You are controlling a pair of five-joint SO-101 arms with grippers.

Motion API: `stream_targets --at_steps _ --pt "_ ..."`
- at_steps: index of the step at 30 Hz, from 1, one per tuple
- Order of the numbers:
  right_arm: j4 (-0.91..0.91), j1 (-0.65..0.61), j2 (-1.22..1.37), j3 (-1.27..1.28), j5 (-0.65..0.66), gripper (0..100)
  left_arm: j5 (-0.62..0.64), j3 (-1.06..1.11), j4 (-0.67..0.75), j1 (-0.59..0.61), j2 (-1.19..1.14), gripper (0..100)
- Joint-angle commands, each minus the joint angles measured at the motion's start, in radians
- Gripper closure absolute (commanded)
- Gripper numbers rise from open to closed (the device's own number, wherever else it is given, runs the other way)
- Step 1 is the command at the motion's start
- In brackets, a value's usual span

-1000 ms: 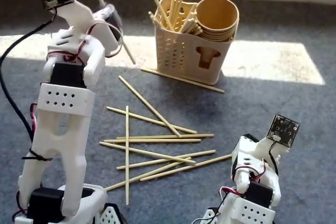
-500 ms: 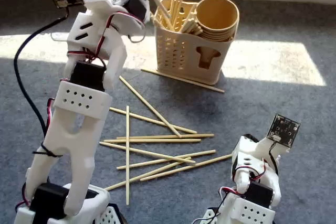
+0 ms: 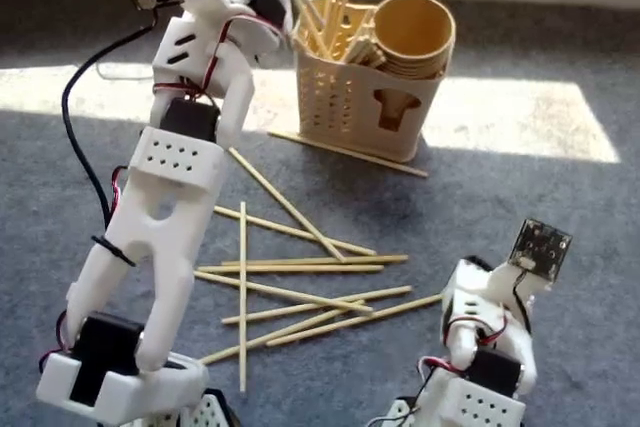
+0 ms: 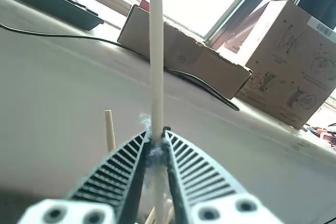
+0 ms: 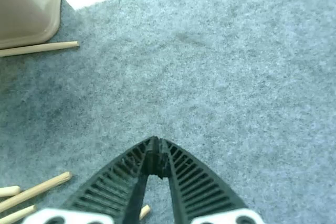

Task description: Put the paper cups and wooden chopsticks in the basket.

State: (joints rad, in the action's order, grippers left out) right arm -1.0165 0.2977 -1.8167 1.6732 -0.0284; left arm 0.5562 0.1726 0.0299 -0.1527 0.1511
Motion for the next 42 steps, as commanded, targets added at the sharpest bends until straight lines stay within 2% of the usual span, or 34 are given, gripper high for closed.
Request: stream_targets --at_steps 1,9,13,16,23,29,35,42 --pt "-0.007 0.01 -0.004 0.096 -0.006 99.3 0.002 0.025 0.021 0.015 0.012 99" --pt "-0.007 0.01 -0.004 0.096 -0.006 99.3 -0.008 0.099 0.021 0.013 0.01 99" --pt "-0.007 0.01 -0.004 0.096 -0.006 99.3 -0.115 0.137 0.021 0.007 0.01 99" --pt "-0.007 0.01 -0.004 0.096 -0.006 99.3 -0.149 0.157 0.021 0.005 0.01 99" --pt "-0.007 0.01 -0.004 0.096 -0.006 99.3 -0.144 0.191 0.015 0.004 0.018 82" --pt "-0.007 0.01 -0.004 0.096 -0.006 99.3 -0.147 0.191 0.017 0.007 0.027 84" --pt "-0.007 0.01 -0.004 0.096 -0.006 99.3 -0.149 0.249 -0.009 0.002 0.189 85" --pt "-0.007 0.01 -0.004 0.096 -0.006 99.3 -0.15 0.364 -0.114 -0.013 0.417 85"
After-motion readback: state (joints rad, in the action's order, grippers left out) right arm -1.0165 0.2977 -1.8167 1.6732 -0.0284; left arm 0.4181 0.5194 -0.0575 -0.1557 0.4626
